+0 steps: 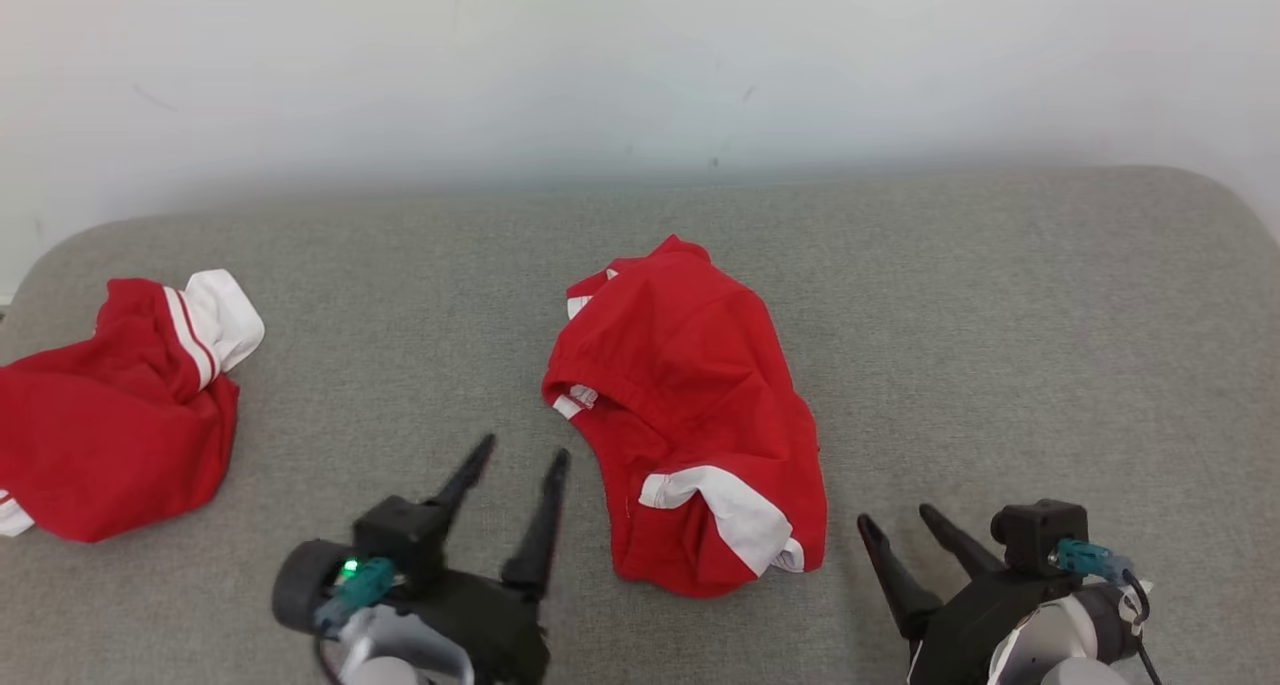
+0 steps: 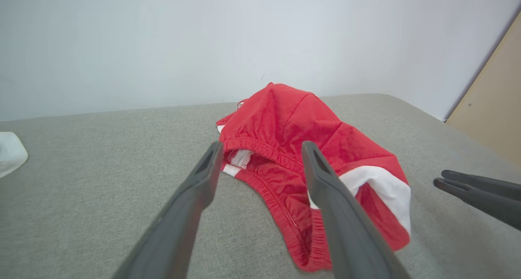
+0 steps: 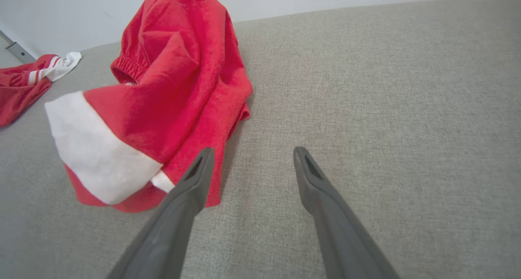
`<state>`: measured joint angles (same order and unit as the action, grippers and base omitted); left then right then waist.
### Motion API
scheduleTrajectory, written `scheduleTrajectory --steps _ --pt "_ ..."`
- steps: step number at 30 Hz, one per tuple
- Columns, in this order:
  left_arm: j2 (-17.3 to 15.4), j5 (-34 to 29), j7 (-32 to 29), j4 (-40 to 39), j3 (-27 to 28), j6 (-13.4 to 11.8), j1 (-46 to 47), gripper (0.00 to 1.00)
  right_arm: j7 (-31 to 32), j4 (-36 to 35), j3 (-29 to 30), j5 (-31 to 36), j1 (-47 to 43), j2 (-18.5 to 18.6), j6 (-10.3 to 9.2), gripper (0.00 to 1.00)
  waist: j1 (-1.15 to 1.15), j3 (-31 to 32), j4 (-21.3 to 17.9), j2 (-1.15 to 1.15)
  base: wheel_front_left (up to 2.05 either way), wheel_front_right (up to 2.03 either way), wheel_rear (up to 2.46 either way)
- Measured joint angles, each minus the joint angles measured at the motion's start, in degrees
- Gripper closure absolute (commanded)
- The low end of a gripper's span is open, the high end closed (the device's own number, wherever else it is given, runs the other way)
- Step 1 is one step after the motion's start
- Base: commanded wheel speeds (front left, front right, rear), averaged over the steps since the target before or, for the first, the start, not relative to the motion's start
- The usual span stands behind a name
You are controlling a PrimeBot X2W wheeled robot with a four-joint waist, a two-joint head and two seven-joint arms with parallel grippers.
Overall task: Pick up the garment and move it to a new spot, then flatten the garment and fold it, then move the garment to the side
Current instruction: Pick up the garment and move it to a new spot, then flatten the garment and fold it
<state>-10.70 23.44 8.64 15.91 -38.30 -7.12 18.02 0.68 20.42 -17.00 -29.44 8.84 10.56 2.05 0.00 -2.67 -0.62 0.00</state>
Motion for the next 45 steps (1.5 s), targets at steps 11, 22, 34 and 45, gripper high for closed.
scheduleTrajectory --steps 11,22,34,45 --pt "3.4 -5.5 3.3 -1.9 14.1 0.0 -6.6 0.00 3.5 1.0 -1.3 -1.3 -0.5 -0.2 0.58 0.00 0.00 -1.1 2.7 0.00 0.00 0.00 0.00" --pt "5.7 -8.6 3.6 -4.4 15.6 0.0 -7.4 0.00 7.0 5.3 -2.7 -1.3 0.0 -0.2 1.04 0.00 0.00 -0.9 5.4 0.00 0.00 0.00 0.00" --pt "6.4 -9.3 3.3 -6.0 17.2 0.0 -9.8 0.00 6.8 9.4 -3.1 -1.1 3.3 -1.6 0.98 1.00 0.00 -0.8 7.0 0.00 0.00 0.00 0.00" --pt "6.6 -9.4 2.9 -7.4 18.7 0.0 -11.0 0.00 3.2 8.2 1.6 -1.1 4.6 3.4 0.40 1.00 0.00 -1.1 4.2 0.00 0.00 0.00 0.00"
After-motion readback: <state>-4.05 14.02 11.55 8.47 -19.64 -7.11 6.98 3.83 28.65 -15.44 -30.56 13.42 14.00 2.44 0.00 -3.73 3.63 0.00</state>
